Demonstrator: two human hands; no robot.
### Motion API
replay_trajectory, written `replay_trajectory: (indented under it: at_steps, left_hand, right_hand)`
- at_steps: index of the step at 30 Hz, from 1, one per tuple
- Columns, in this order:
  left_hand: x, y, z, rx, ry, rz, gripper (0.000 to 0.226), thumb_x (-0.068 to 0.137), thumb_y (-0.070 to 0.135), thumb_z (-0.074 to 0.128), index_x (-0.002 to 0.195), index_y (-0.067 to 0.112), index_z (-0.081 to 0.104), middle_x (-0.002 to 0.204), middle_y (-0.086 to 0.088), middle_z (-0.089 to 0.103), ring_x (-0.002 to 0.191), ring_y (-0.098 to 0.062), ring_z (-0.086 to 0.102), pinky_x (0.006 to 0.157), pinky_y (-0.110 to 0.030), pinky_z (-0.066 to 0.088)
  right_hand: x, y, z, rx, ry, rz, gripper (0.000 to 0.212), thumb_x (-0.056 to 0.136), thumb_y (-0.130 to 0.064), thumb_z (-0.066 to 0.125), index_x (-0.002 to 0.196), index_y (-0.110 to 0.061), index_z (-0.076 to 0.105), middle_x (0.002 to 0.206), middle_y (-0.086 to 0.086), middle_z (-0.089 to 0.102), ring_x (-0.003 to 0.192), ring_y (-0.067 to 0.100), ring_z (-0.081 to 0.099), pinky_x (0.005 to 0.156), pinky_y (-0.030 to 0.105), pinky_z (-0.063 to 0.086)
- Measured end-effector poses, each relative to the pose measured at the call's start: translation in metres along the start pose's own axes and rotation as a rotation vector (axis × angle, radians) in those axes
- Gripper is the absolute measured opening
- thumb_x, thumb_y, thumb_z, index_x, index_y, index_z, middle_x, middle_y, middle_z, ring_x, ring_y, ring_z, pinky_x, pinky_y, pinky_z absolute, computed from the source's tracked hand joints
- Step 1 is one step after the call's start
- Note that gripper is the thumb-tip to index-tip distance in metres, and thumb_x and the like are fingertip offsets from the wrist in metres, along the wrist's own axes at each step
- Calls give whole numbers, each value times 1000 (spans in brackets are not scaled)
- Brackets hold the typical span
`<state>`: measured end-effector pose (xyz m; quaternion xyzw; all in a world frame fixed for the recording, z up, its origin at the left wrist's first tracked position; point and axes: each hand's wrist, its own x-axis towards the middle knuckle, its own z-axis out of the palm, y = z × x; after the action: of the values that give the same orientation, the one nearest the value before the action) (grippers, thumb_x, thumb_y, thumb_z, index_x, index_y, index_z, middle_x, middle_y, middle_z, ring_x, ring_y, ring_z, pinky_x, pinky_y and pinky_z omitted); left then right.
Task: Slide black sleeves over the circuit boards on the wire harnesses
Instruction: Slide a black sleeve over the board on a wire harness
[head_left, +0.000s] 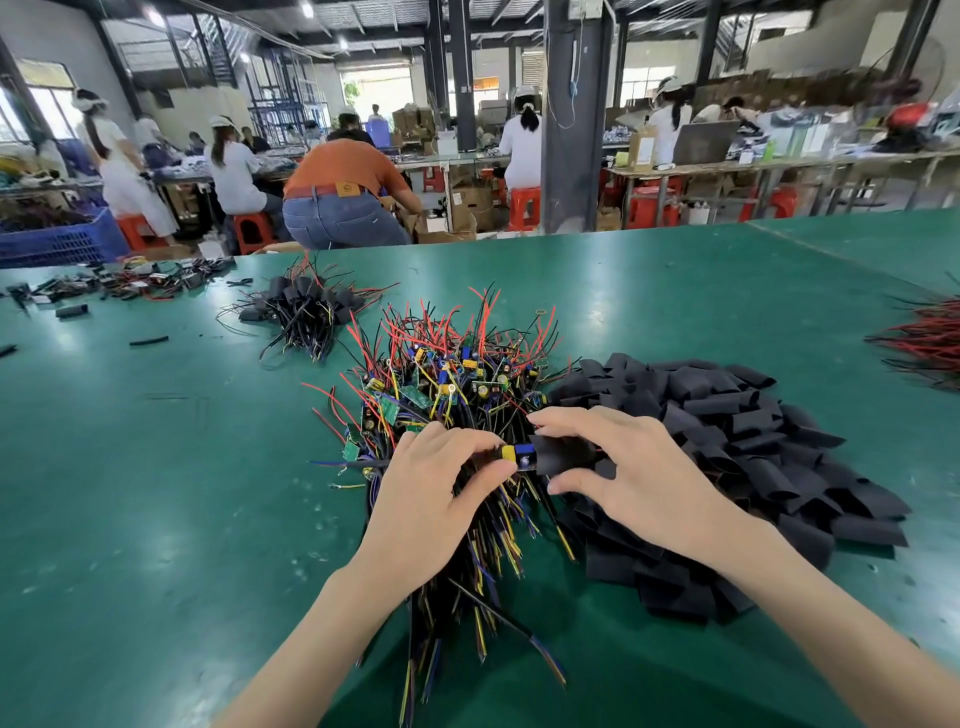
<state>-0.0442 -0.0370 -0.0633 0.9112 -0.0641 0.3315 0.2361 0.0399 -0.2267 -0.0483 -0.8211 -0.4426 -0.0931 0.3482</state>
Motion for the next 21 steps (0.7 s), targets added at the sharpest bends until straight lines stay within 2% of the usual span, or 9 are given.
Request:
replay_trajectory:
  at_steps: [3, 6, 13, 16, 19, 21]
  left_hand:
    - [1, 0, -1, 12, -9, 36, 35, 88, 48, 51, 98, 19, 69, 86, 23, 56, 80, -7, 44, 79, -29, 32]
    - [0, -1, -1, 8, -28, 71, 34, 88, 46, 49, 97, 21, 69, 88, 16, 64, 80, -8, 46, 79, -28, 33]
    - [-1, 1, 3, 39, -54, 93, 39, 86, 47, 54, 99, 14, 71, 79, 8, 66, 74, -8, 41, 70, -26, 29]
    - [0, 3, 2, 26, -108, 130, 32, 91, 32, 52, 110, 12, 69, 79, 5, 66, 75, -9, 35, 67, -21, 21]
    - [-1, 3, 3, 70, -117, 160, 29, 88, 12, 55, 113, 6, 67, 78, 1, 65, 74, -12, 34, 69, -25, 25]
    - [-2, 3, 5, 120, -109, 163, 29, 87, 10, 55, 113, 3, 67, 74, -1, 65, 72, -14, 33, 65, -27, 26]
  right_hand:
    - [1, -1, -1, 28, -4, 8, 58, 72, -19, 78, 118, -44, 51, 103, -23, 64, 94, 20, 62, 85, 36, 46]
    - [1, -2, -1, 34, -12, -7, 60, 71, -19, 79, 119, -41, 51, 97, -35, 60, 97, 16, 62, 87, 40, 47]
    - [-2, -7, 6, -41, 6, -67, 59, 73, -22, 78, 125, -33, 55, 105, -15, 63, 100, 7, 55, 88, 34, 46]
    - [-3, -8, 7, -52, 22, -52, 56, 76, -22, 75, 126, -34, 54, 105, -13, 63, 103, 5, 55, 90, 35, 46]
    - [-3, -7, 7, -27, 44, -51, 56, 76, -22, 75, 126, -34, 54, 106, -12, 64, 104, 6, 57, 91, 33, 46]
    - [-4, -7, 10, -28, 39, -73, 56, 76, -23, 75, 126, -34, 54, 107, -11, 63, 104, 5, 57, 90, 30, 44]
